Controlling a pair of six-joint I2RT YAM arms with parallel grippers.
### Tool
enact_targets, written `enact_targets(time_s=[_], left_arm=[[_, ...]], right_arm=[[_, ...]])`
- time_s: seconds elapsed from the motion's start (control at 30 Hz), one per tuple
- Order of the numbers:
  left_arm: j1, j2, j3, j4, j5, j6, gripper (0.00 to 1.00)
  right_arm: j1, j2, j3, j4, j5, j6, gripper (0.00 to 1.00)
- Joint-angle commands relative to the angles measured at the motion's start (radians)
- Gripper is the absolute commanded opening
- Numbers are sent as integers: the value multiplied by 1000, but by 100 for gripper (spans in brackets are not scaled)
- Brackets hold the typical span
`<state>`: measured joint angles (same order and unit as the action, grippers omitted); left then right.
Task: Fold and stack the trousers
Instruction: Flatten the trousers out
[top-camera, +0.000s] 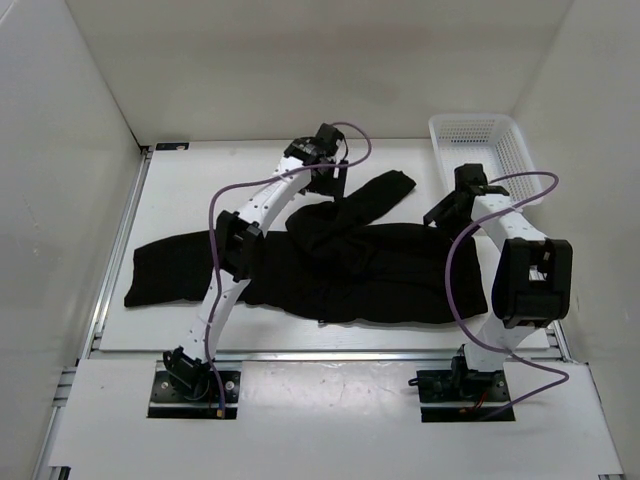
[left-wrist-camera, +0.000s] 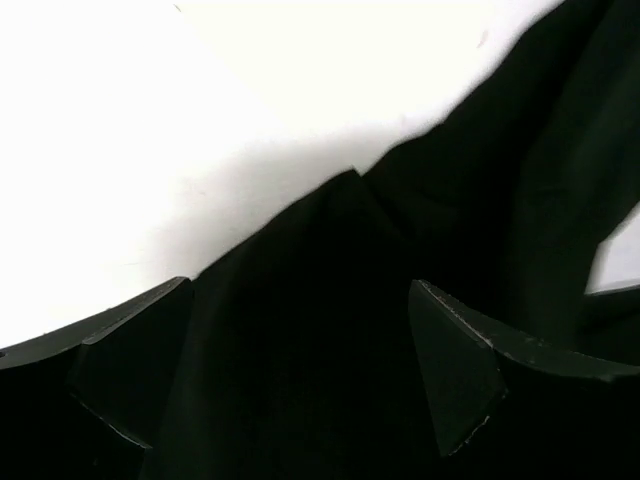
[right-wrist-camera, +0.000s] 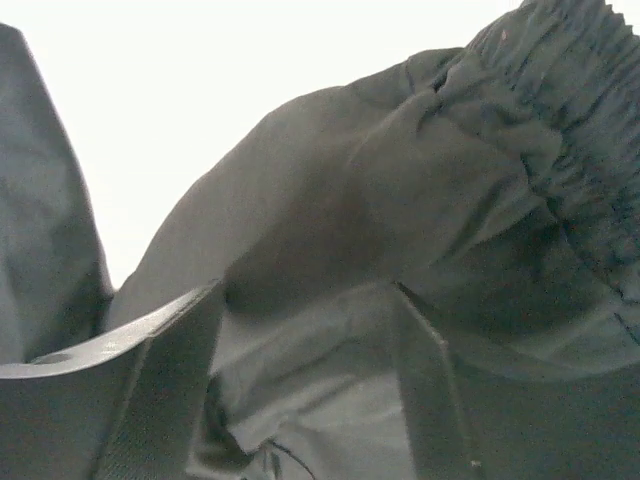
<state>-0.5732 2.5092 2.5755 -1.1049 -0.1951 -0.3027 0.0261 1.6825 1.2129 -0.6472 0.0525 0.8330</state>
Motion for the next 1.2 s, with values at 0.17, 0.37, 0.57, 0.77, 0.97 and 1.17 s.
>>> enact_targets(time_s=[0.17,0.37,0.57,0.77,0.97,1.17], left_arm=[[-71,-20,5,-4,201,97,90],[-80,-42,-20,-4,255,106,42],[-80,-62,-23,-4,266,116,82],[-80,-84,-14,-29,211,97,10],[50,-385,-222,68,203,44,10],[179,-484,-276,67,260,33,10]], right_arm=[[-6,74,-7,54,73,52,50],[-6,74,-27,54,83,52,32],[3,65,-49,81,72,43,16],[3,40,-59,81,81,14,0],[3,-20,-102,72,99,-17,0],[3,-79,-156,72,109,-51,0]])
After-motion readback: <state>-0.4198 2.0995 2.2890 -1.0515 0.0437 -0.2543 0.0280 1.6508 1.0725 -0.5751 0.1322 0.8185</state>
